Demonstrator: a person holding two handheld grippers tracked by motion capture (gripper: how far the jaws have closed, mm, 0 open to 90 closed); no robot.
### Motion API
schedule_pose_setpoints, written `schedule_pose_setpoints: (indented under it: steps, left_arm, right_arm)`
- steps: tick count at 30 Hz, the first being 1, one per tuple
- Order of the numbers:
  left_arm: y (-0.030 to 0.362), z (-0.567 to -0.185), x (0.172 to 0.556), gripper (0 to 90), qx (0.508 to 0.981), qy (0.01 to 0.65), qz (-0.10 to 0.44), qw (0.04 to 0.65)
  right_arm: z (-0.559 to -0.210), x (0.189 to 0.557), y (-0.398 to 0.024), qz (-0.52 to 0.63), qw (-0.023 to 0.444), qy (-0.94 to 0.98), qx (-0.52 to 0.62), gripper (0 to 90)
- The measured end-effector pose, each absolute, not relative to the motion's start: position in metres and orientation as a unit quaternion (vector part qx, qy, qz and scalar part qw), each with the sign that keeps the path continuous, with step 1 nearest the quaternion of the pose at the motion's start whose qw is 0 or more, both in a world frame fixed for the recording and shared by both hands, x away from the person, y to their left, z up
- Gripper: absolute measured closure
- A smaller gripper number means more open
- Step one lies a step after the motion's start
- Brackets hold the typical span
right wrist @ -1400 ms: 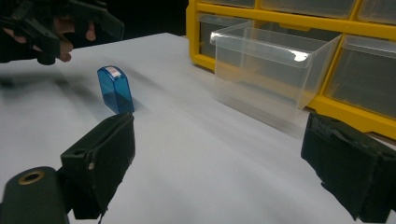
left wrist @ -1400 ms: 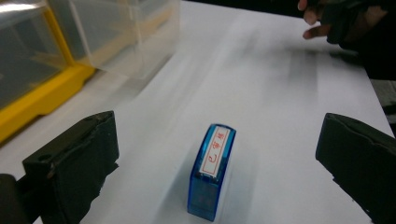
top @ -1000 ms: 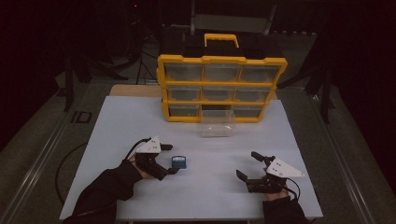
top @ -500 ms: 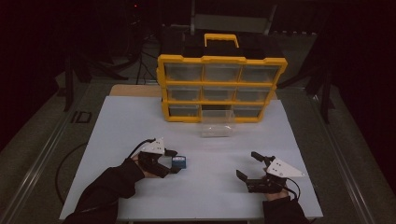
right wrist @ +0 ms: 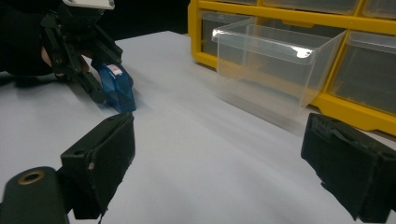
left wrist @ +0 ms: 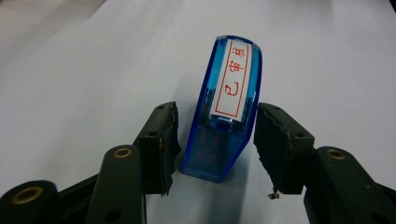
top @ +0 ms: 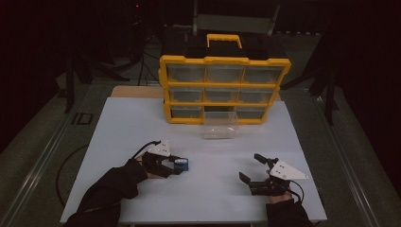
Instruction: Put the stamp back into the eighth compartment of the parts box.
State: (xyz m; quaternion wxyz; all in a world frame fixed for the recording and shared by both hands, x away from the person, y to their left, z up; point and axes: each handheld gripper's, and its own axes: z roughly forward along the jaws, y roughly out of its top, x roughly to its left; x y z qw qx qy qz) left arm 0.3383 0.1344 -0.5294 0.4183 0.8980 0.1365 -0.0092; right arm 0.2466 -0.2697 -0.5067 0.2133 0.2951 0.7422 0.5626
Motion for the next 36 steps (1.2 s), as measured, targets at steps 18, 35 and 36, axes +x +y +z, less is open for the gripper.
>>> schedule_pose_setpoints:
  steps: [18, 35, 36]
  left_arm:
    - [0.131, -0.529, 0.339, 69.5, 0.907, 0.113, -0.013, 0.406]
    - [0.127, -0.516, 0.338, 69.8, 0.912, 0.102, -0.011, 0.397]
    - [0.126, -0.515, 0.338, 69.7, 0.913, 0.1, -0.01, 0.396]
  right_arm:
    - [-0.507, 0.247, -0.269, 0.562, 0.21, 0.744, 0.293, 10.0]
    - [-0.507, 0.246, -0.269, 0.563, 0.211, 0.742, 0.295, 10.0]
    - [-0.507, 0.246, -0.269, 0.563, 0.211, 0.742, 0.295, 10.0]
